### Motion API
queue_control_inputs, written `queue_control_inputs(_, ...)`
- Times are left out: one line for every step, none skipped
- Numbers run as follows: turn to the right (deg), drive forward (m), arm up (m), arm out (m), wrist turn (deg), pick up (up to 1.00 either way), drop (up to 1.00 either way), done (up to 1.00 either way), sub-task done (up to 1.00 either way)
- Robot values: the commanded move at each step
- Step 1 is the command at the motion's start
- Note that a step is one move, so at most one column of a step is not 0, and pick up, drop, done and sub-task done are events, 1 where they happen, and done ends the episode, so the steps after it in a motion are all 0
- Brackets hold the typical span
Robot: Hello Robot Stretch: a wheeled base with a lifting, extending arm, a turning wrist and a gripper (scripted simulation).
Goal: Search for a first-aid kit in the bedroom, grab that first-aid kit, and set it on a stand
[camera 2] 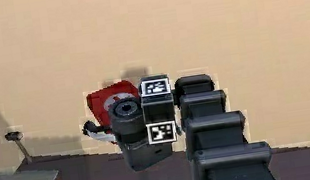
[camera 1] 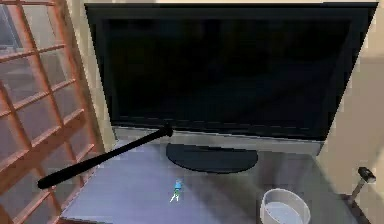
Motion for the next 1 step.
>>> queue_control_inputs(-45.0,0.00,0.00,0.00,0.0,0.00,0.00,0.00,0.00)
